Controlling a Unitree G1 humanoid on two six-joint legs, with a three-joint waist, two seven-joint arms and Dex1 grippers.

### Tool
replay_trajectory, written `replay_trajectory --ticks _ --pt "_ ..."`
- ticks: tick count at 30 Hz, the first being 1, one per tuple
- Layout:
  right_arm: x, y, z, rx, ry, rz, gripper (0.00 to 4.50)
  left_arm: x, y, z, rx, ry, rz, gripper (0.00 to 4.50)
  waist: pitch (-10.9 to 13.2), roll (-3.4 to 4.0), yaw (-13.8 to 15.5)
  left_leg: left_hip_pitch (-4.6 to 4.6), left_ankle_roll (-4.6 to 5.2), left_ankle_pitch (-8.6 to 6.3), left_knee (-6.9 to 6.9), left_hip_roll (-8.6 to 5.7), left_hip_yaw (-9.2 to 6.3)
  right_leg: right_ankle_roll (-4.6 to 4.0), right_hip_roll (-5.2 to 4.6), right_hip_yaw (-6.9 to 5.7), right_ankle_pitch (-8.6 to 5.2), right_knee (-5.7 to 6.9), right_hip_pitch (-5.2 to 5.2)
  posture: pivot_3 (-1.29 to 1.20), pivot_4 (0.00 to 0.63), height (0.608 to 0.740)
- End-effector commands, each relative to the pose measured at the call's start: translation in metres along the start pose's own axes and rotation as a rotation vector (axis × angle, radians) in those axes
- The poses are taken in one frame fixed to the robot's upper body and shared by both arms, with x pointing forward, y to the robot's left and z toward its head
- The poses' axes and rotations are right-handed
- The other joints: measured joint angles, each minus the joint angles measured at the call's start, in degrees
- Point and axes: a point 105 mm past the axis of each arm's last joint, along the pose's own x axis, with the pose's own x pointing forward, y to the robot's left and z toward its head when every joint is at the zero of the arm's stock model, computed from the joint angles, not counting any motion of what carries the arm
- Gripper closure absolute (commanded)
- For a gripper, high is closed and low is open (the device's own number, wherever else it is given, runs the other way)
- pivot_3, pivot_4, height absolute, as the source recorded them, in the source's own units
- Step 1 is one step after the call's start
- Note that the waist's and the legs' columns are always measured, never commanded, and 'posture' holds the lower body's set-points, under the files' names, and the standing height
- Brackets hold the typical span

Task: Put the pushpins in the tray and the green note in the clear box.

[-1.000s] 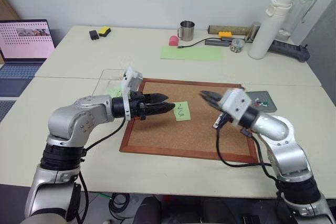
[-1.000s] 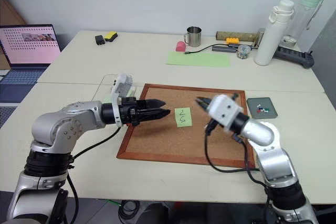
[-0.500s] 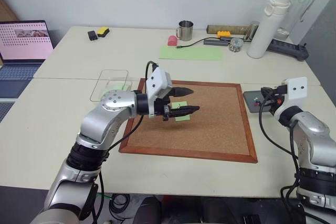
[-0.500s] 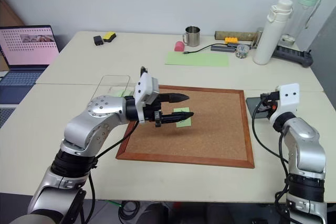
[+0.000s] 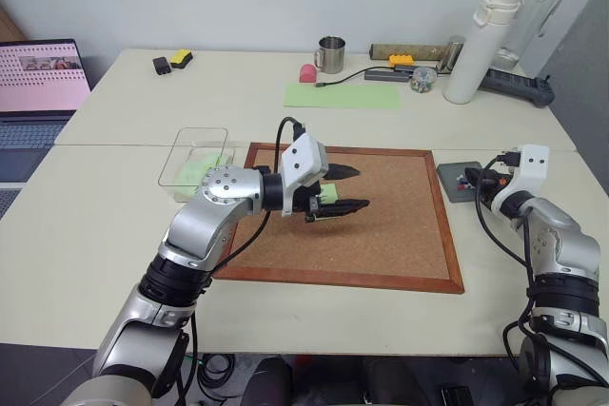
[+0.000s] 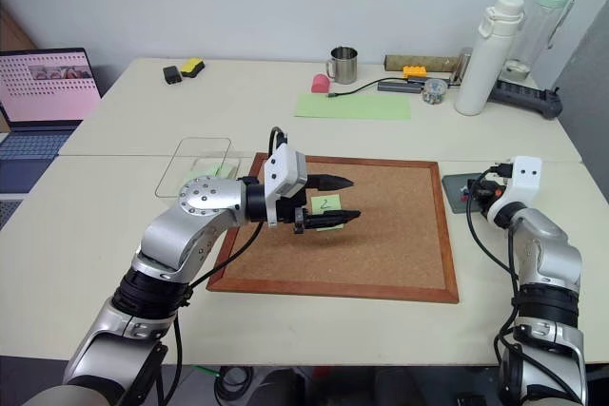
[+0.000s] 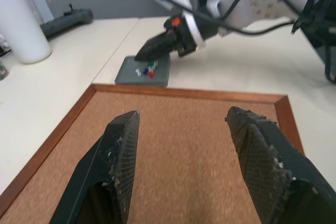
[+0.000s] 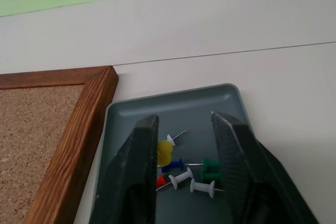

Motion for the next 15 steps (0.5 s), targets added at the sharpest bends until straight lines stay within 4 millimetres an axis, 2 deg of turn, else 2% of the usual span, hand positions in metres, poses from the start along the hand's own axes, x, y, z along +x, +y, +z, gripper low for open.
replay_trajectory --ticks 1,7,8,9,15 --pt "-0.007 -0.004 0.026 -0.016 -0.090 -0.007 1.78 -0.011 0.011 0.010 0.051 -0.019 0.058 1.66 0.0 0.00 0.1 -0.01 0.00 0.00 0.00 0.00 0.00 0.00 0.00 -0.01 0.00 -0.01 0.00 0.00 0.150 0.740" --pt "-0.009 -0.004 0.027 -0.012 -0.101 -0.007 0.49 -0.016 0.024 0.012 0.046 -0.026 0.098 1.66 0.0 0.00 0.1 -0.01 0.00 0.00 0.01 0.00 -0.01 0.00 0.00 -0.02 0.00 0.00 0.00 0.00 0.150 0.740" --pt "-0.009 -0.004 0.027 -0.012 -0.101 -0.008 0.42 -0.017 0.026 0.011 0.051 -0.021 0.104 1.66 0.0 0.00 0.1 -0.01 0.00 0.00 0.01 0.00 0.00 0.00 0.00 -0.01 0.00 0.00 0.00 0.00 0.150 0.740" --pt "-0.009 -0.004 0.027 -0.013 -0.101 -0.009 0.09 -0.018 0.028 0.010 0.055 -0.017 0.108 1.66 0.0 0.01 0.1 -0.02 0.00 0.00 0.01 0.00 0.00 0.00 0.00 -0.02 0.00 0.00 0.00 0.00 0.150 0.740" --pt "-0.008 -0.007 0.018 -0.131 -0.070 -0.022 0.01 -0.018 0.028 0.009 0.058 -0.016 0.108 1.66 0.0 0.01 0.1 -0.02 0.00 0.00 0.00 0.00 0.00 0.00 0.00 -0.01 0.00 -0.02 0.00 0.00 0.150 0.740"
